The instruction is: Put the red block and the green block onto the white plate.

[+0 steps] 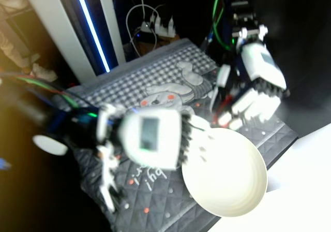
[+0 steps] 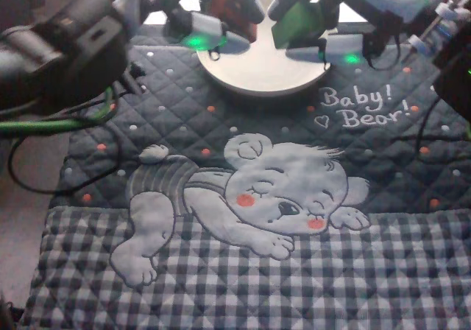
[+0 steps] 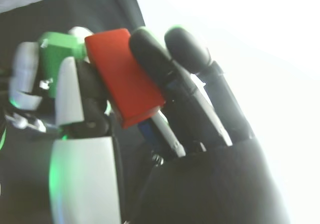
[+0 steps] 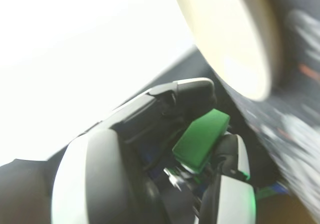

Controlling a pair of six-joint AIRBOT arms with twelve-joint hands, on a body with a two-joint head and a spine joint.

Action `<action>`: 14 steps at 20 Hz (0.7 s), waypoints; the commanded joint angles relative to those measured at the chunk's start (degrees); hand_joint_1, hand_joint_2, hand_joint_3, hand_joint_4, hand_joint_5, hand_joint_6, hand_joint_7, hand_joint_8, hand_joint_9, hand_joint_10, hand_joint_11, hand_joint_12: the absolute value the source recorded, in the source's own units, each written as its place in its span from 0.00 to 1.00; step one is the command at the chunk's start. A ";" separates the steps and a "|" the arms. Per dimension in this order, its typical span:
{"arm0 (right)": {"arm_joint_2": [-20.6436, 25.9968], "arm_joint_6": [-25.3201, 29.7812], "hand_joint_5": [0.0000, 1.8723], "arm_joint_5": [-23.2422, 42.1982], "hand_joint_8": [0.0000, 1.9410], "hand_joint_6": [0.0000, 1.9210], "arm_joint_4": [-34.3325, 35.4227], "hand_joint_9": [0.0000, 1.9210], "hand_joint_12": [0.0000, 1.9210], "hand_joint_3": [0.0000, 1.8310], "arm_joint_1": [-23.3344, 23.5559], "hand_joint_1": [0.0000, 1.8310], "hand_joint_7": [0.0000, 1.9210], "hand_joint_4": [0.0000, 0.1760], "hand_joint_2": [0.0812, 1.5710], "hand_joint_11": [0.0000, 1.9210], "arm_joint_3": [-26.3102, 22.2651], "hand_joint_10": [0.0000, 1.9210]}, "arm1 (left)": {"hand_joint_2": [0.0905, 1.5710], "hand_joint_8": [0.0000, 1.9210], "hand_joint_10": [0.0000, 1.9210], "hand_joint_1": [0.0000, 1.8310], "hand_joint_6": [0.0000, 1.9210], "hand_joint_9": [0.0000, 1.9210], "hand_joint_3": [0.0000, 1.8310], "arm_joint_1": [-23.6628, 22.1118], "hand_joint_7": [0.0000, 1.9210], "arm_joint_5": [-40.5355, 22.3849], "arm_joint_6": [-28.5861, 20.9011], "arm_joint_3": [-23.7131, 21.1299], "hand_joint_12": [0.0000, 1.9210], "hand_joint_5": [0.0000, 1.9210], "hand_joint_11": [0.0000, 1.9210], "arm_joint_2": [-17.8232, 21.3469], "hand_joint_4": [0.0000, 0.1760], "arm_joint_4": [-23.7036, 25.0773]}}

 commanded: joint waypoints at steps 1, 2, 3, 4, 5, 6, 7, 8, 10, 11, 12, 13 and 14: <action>-0.29 0.09 0.58 2.34 0.27 0.36 2.67 0.76 0.56 0.00 0.47 0.71 0.70 0.00 0.63 0.60 1.98 0.11 | 0.62 0.36 0.16 0.71 0.01 0.72 0.00 -0.75 0.67 -3.36 -0.92 1.28 0.52 0.71 0.54 -0.09 0.00 -0.87; -1.78 0.43 0.58 0.86 0.33 0.33 3.03 0.77 0.58 0.00 0.71 0.71 0.67 0.00 0.64 0.60 4.40 0.12 | 0.63 0.42 0.15 0.71 0.01 0.71 0.00 -0.99 0.64 -2.07 -1.42 3.34 0.67 0.71 0.36 -1.49 0.00 -0.83; -3.35 1.46 0.57 -0.80 0.39 0.33 3.02 0.76 0.60 0.00 1.18 0.71 0.64 0.00 0.65 0.59 7.09 0.13 | 0.63 0.48 0.30 0.71 0.00 0.69 0.00 -1.39 0.61 -0.98 -1.55 4.98 0.83 0.71 0.42 -2.71 0.00 -0.77; -4.22 2.45 0.57 -2.07 0.46 0.32 3.00 0.73 0.62 0.00 1.49 0.71 0.61 0.00 0.66 0.58 8.65 0.20 | 0.65 0.52 0.47 0.71 0.00 0.64 0.00 -1.90 0.59 0.17 -1.55 6.33 0.87 0.70 0.47 -3.84 0.00 -0.54; -4.84 2.72 0.58 -2.74 0.52 0.29 3.00 0.67 0.68 0.00 1.65 0.70 0.58 0.00 0.67 0.54 9.61 0.33 | 0.65 0.52 0.51 0.70 0.01 0.61 0.00 -2.36 0.58 1.24 -1.56 7.68 0.80 0.70 0.50 -5.02 0.00 -0.37; -5.39 2.72 0.58 -3.12 0.54 0.29 3.00 0.64 0.66 0.00 1.68 0.70 0.57 0.00 0.67 0.54 10.20 0.37 | 0.65 0.51 0.50 0.70 0.02 0.58 0.00 -2.51 0.58 1.79 -1.59 8.49 0.75 0.70 0.50 -5.74 0.00 -0.33; -6.03 2.72 0.60 -3.52 0.51 0.28 2.64 0.64 0.61 0.00 1.68 0.70 0.58 0.00 0.66 0.57 10.69 0.36 | 0.71 0.61 0.44 0.68 0.43 0.54 0.00 -2.50 0.51 2.16 -1.77 8.84 0.71 0.49 0.46 -6.13 0.00 -0.33; -6.32 2.72 0.60 -3.64 0.50 0.28 2.20 0.64 0.62 0.00 1.68 0.70 0.58 0.00 0.66 0.56 10.69 0.36 | 0.76 0.70 0.40 0.66 0.61 0.51 0.00 -2.47 0.45 2.20 -2.05 8.84 0.69 0.38 0.44 -6.15 0.00 -0.36; -6.41 2.72 0.39 -3.63 0.05 0.02 1.31 0.47 0.42 0.00 1.68 0.61 0.40 0.00 0.64 0.36 10.10 0.06 | 0.81 0.78 0.37 0.69 0.08 0.47 0.00 -2.01 0.34 2.08 -2.28 8.55 0.73 0.29 0.39 -6.13 0.00 -0.40; -6.39 2.72 0.28 -3.62 0.01 0.00 1.18 0.35 0.36 0.00 1.67 0.53 0.28 0.10 0.57 0.26 9.70 0.01 | 0.75 0.35 0.31 0.66 0.02 0.42 0.00 -1.55 0.31 1.83 -2.34 8.31 0.71 0.28 0.32 -5.92 0.00 -0.51; -6.37 2.72 0.22 -3.62 0.00 0.00 1.16 0.28 0.36 0.00 1.67 0.49 0.22 0.42 0.54 0.19 9.11 0.00 | 0.70 0.13 0.19 0.67 0.01 0.43 0.00 -0.98 0.35 1.49 -2.44 7.84 0.64 0.30 0.31 -5.53 0.00 -0.93; -6.35 2.72 0.16 -3.61 0.00 0.00 1.10 0.20 0.43 0.00 1.67 0.44 0.16 0.65 0.53 0.07 7.98 0.00 | 0.65 0.04 0.10 0.67 0.00 0.42 0.00 -0.30 0.36 1.04 -2.76 7.10 0.57 0.34 0.28 -4.93 0.00 -1.25; -6.33 2.72 0.15 -3.32 0.00 0.00 0.75 0.17 0.49 0.00 1.67 0.43 0.16 0.68 0.54 0.02 6.83 0.00 | 0.64 0.01 0.05 0.64 0.00 0.41 0.00 0.33 0.35 0.49 -3.39 6.37 0.57 0.35 0.25 -4.29 0.00 -1.38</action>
